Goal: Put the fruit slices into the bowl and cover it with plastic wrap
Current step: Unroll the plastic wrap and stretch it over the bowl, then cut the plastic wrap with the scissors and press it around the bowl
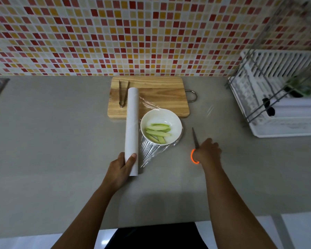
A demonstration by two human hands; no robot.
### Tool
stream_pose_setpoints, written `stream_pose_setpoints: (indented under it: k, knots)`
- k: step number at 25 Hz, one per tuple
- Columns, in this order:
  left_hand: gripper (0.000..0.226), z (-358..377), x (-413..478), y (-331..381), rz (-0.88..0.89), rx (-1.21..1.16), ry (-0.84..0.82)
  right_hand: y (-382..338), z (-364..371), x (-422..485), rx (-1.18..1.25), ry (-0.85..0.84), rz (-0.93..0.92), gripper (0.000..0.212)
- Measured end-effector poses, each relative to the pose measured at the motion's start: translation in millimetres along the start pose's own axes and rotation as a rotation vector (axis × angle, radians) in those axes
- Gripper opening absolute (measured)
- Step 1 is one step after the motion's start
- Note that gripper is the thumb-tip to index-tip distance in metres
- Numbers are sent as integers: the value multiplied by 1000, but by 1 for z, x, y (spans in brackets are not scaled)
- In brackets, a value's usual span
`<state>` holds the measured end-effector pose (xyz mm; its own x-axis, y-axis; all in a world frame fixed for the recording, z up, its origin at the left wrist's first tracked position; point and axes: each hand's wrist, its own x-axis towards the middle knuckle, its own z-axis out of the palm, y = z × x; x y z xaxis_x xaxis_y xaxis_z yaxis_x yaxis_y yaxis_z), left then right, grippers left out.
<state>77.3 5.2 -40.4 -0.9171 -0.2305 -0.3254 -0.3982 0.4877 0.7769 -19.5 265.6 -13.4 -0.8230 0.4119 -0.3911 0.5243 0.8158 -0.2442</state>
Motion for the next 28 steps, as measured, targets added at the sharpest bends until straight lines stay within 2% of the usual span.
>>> stream_pose_setpoints:
  k: [4,9,13,20,22,24,26,28]
  knots:
    - [32,1,-1,1,-3,-21,11,13,4,-3,39,17,-43,41]
    - [33,1,-1,-2,1,-45,8,17,15,-12,-22,122,-103,35]
    - [36,1,0,-3,0,-42,-1,13,20,-18,51,189,-50,36]
    - [38,0,-3,-1,-8,-51,-4,20,17,-14,115,134,-105,34]
    - [39,0,-3,0,-9,-43,-3,15,15,-23,257,181,-210,30]
    - [37,0,-3,0,-18,-37,-1,10,16,-41,504,171,-340,23]
    - [37,0,-4,2,-25,-34,-3,6,18,-64,703,42,-419,24]
    - [38,-1,-6,2,-31,-27,-1,1,26,-85,859,-188,-451,25]
